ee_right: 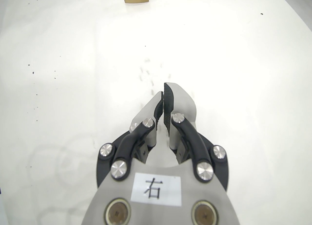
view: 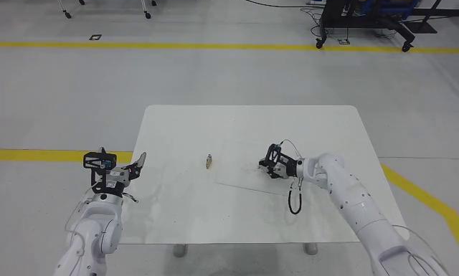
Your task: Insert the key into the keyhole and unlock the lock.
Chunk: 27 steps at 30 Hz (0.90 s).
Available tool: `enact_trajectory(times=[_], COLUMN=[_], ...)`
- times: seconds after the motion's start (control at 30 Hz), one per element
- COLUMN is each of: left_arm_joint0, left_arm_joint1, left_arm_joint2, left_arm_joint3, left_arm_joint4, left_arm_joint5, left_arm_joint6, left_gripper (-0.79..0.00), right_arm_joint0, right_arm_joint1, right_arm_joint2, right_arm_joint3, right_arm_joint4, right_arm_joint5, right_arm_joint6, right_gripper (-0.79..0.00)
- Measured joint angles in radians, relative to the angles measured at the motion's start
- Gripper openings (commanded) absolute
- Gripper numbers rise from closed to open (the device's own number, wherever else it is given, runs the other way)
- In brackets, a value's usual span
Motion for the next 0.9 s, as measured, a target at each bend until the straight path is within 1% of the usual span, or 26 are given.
enact_trajectory(times=[0.1,0.2,0.33,0.4,0.47,0.53,0.6,0.9], left_arm_joint0=[0.000,0.000,0.000,0.000,0.000,0.000,0.000,0.000], left_arm_joint1=[0.000,0.000,0.000,0.000,0.000,0.000,0.000,0.000], left_arm_joint2=[0.000,0.000,0.000,0.000,0.000,0.000,0.000,0.000], left_arm_joint3=[0.000,0.000,0.000,0.000,0.000,0.000,0.000,0.000], left_arm_joint4=[0.000,0.000,0.000,0.000,0.000,0.000,0.000,0.000], left_arm_joint5=[0.000,0.000,0.000,0.000,0.000,0.000,0.000,0.000], left_arm_joint6=[0.000,0.000,0.000,0.000,0.000,0.000,0.000,0.000], left_gripper=[0.000,0.000,0.000,0.000,0.000,0.000,0.000,0.000], right_arm_joint0=[-0.012,-0.033,-0.079,-0.107,-0.143,-0.176,-0.192,-0.191], right_arm_joint1=[0.007,0.018,0.040,0.049,0.061,0.075,0.084,0.084], right_arm_joint2=[0.008,0.038,0.109,0.146,0.180,0.194,0.193,0.192], right_arm_joint3=[-0.019,-0.032,-0.064,-0.079,-0.096,-0.119,-0.135,-0.135], right_arm_joint4=[-0.009,0.016,0.067,0.106,0.181,0.247,0.277,0.275], right_arm_joint5=[-0.004,-0.030,-0.057,-0.078,-0.099,-0.100,-0.099,-0.099], right_arm_joint6=[-0.019,-0.076,-0.167,-0.212,-0.283,-0.346,-0.384,-0.379], right_gripper=[-0.785,-0.785,-0.785,-0.785,-0.785,-0.785,-0.785,-0.785])
